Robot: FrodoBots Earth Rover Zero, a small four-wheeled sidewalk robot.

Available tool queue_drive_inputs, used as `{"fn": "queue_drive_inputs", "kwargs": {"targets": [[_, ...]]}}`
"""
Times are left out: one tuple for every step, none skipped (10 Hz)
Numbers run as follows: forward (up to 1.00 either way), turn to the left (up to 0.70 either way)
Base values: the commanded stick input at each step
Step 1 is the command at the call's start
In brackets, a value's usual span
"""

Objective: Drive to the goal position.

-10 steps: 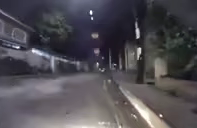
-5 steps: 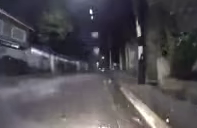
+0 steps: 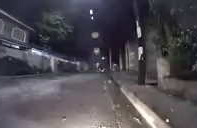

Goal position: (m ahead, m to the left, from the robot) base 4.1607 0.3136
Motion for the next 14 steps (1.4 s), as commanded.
{"fn": "queue_drive_inputs", "kwargs": {"targets": [[0.7,0.0],[0.7,0.0],[0.7,0.0],[0.7,0.0],[0.7,0.0],[0.7,0.0],[0.7,0.0],[0.7,0.0],[0.7,0.0],[0.7,0.0],[0.7,-0.05],[0.7,-0.13],[0.7,-0.2],[0.7,-0.28]]}}
